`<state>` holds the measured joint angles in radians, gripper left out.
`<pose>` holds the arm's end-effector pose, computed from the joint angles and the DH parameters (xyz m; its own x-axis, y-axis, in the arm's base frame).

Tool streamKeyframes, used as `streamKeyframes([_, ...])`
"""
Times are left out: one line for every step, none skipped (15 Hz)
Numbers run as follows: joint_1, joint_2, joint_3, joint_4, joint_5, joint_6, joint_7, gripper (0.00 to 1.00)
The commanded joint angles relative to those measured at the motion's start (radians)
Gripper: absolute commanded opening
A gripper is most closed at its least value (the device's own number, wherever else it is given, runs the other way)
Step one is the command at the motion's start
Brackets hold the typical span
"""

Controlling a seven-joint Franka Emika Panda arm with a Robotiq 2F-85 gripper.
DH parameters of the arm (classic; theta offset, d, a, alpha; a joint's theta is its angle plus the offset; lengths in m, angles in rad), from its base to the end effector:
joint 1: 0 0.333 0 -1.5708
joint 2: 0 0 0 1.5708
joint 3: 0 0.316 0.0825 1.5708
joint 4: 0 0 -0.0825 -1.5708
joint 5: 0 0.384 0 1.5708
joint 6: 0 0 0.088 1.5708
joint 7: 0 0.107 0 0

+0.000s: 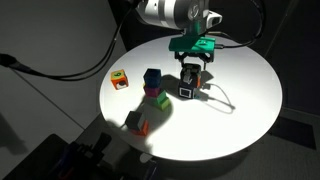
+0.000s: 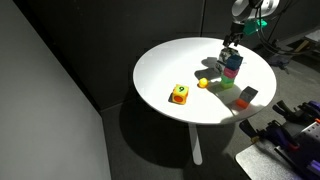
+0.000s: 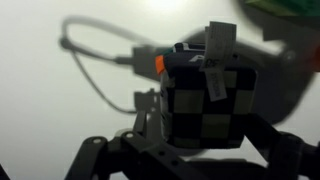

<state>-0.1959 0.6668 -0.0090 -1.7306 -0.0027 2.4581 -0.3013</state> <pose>0.6614 -0.1369 0.2022 0.9933 0.1009 0.0557 0.0996 -0.9947 0.0251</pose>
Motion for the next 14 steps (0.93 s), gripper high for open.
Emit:
streamKeyframes([-0.001, 0.0, 0.001, 0.002, -0.001, -0.003, 0.001, 1.0])
streamKeyframes([-0.001, 0.0, 0.001, 0.002, -0.001, -0.003, 0.001, 1.0])
streamKeyframes([-0.005, -0.009, 0.005, -0.003, 0.004, -0.001, -0.003, 1.0])
streamKeyframes([-0.007, -0.014, 0.008, -0.004, 0.007, -0.004, -0.006, 1.0])
streamKeyframes([-0.008, -0.022, 0.01, -0.004, 0.009, -0.005, -0.009, 1.0])
streamKeyframes([-0.009, -0.026, 0.012, -0.004, 0.01, -0.006, -0.011, 1.0])
streamKeyframes([-0.01, -0.03, 0.015, -0.002, 0.012, -0.009, -0.013, 1.0])
streamKeyframes([-0.01, -0.033, 0.016, 0.0, 0.012, -0.011, -0.013, 1.0])
streamKeyframes([-0.011, -0.038, 0.017, 0.002, 0.015, -0.017, -0.014, 1.0])
streamKeyframes([-0.011, -0.043, 0.017, 0.004, 0.014, -0.021, -0.013, 1.0])
streamKeyframes([-0.008, -0.05, 0.014, 0.002, 0.009, -0.026, -0.013, 1.0])
streamKeyframes([-0.008, -0.059, 0.015, -0.002, 0.006, -0.028, -0.02, 1.0])
streamKeyframes([-0.006, -0.067, 0.013, -0.005, 0.0, -0.038, -0.024, 1.0])
streamKeyframes([-0.003, -0.076, 0.011, -0.007, -0.005, -0.052, -0.026, 1.0])
